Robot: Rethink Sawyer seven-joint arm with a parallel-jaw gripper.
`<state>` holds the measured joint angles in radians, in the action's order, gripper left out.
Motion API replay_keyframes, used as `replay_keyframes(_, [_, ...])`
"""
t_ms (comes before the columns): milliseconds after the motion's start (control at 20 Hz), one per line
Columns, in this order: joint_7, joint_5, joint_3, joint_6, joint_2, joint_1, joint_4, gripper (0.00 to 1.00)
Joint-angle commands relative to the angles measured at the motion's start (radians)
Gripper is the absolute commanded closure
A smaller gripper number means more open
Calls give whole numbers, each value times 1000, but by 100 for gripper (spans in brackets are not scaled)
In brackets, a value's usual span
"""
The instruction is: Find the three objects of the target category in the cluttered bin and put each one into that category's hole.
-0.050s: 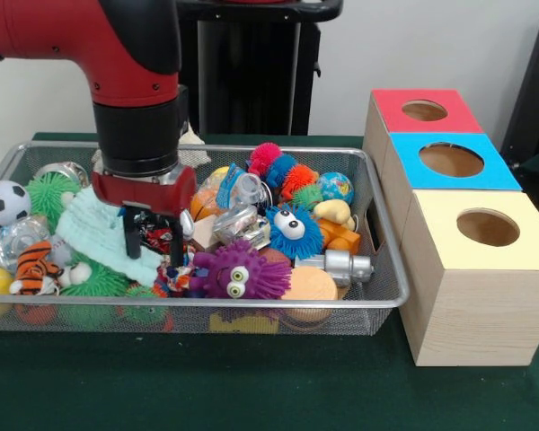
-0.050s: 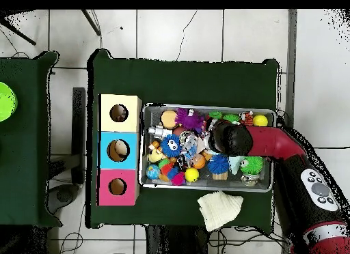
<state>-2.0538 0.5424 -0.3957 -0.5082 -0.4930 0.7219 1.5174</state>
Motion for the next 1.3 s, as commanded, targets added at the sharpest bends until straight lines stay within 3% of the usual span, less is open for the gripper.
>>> replay_keyframes(50, [118, 32, -31, -7, 80, 49, -63, 0])
replay_keyframes(300, [76, -36, -85, -17, 18, 79, 67, 0])
replay_keyframes(450, [82, -53, -100, -43, -9, 92, 98, 0])
replay_keyframes(1300, [66, -58, -107, -32, -2, 84, 96, 0])
